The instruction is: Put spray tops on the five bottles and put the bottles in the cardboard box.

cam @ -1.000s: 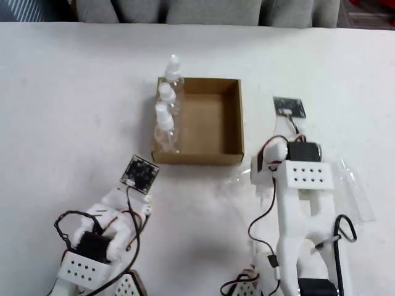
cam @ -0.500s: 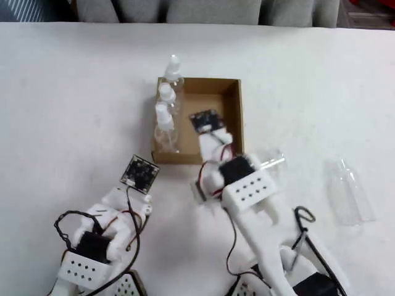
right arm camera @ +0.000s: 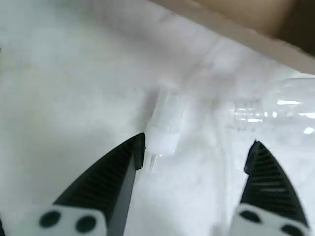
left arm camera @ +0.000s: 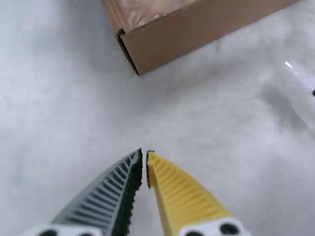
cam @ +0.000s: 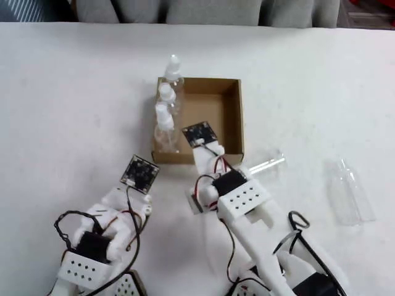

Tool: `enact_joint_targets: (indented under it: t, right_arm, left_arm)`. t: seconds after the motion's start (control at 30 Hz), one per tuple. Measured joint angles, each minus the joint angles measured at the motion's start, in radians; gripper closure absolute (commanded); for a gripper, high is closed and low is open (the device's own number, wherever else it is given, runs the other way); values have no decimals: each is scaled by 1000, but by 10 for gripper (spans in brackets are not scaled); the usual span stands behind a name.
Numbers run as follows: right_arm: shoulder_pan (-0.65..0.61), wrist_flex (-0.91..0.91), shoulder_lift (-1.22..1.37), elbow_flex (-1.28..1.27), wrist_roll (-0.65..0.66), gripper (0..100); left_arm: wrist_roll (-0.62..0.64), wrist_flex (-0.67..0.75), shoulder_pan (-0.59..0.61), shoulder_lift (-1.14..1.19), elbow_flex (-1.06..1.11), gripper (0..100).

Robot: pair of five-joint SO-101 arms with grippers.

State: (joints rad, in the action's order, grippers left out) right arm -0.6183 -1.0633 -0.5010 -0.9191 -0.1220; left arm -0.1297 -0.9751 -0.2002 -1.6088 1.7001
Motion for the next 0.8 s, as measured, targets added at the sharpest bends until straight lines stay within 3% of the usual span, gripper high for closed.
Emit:
enact_joint_targets:
  t: [0.07,0.2,0.43,0.63,0.8]
  right_arm:
    - [38,-63,-14,25,69,687]
    - [204,-173,-80,106,342,687]
    - [516,-190,-107,227,1060,687]
    - [592,-192,-32,229,1666,687]
    - [591,-192,52,229,1903,687]
  left_arm:
    - [0,0,0,0,0,976]
    - [0,0,0,0,0,976]
    - [0,0,0,0,0,976]
    - [0,0,0,0,0,976]
    - [0,0,0,0,0,976]
